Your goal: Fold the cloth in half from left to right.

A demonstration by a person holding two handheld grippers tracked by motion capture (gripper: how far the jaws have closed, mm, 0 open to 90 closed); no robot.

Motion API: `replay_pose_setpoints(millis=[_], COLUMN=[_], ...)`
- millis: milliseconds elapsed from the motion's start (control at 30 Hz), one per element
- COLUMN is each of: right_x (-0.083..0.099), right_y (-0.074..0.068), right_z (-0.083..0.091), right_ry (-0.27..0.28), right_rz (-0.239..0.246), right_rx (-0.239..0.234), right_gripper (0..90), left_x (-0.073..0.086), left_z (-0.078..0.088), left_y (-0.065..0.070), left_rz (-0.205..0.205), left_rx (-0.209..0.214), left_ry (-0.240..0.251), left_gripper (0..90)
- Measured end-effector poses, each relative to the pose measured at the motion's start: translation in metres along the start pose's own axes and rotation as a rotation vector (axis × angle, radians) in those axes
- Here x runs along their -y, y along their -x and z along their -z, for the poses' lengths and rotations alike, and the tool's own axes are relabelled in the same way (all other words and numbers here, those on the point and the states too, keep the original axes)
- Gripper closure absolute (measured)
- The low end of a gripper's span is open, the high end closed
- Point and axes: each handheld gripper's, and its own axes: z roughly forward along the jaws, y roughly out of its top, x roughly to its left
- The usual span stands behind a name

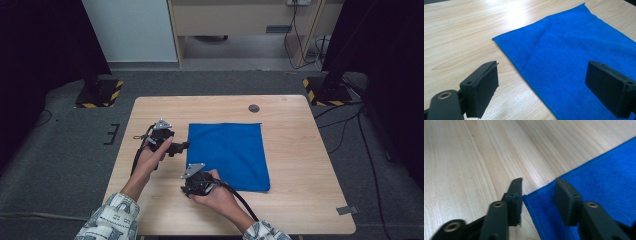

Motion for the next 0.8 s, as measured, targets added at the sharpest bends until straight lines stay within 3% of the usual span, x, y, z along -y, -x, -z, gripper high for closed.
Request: replay_pose_setpoints(millis=[167, 200, 233, 433, 533, 667, 733, 800], right_x=[0.002, 0.002, 0.003, 0.004, 0.002, -0.002, -0.003, -0.003], right_y=[0.003, 0.003, 0.006, 0.003, -0.004, -0.013, -0.017, -0.020], right_z=[0.002, 0.002, 0.002, 0.003, 0.002, 0.001, 0.001, 0.002], right_ry=[0.004, 0.004, 0.008, 0.046, 0.051, 0.059, 0.064, 0.066], right_rz=[-0.003, -0.003, -0.022, -0.077, -0.092, -0.088, -0.082, -0.084], right_rx=[0.015, 0.015, 0.024, -0.006, -0.030, -0.051, -0.058, -0.061], right_gripper=[80.5, 80.5, 86.7, 88.0, 87.9, 87.9, 87.8, 87.9], left_x=[0.001, 0.001, 0.001, 0.003, 0.002, -0.004, -0.003, -0.004], left_z=[-0.003, -0.003, -0.005, -0.012, -0.019, -0.025, -0.027, -0.033], left_y=[-0.003, -0.003, -0.004, -0.009, -0.012, -0.017, -0.020, -0.025], left_rz=[0.009, 0.009, 0.021, 0.027, 0.018, 0.013, 0.014, 0.022], left_rx=[0.001, 0.001, 0.006, 0.017, 0.009, -0.018, -0.045, -0.046], left_ry=[0.001, 0.001, 0.005, 0.020, -0.003, -0.003, 0.024, -0.007], left_gripper=[10.9, 11.4, 11.5, 13.9, 15.4, 20.4, 25.4, 27.6])
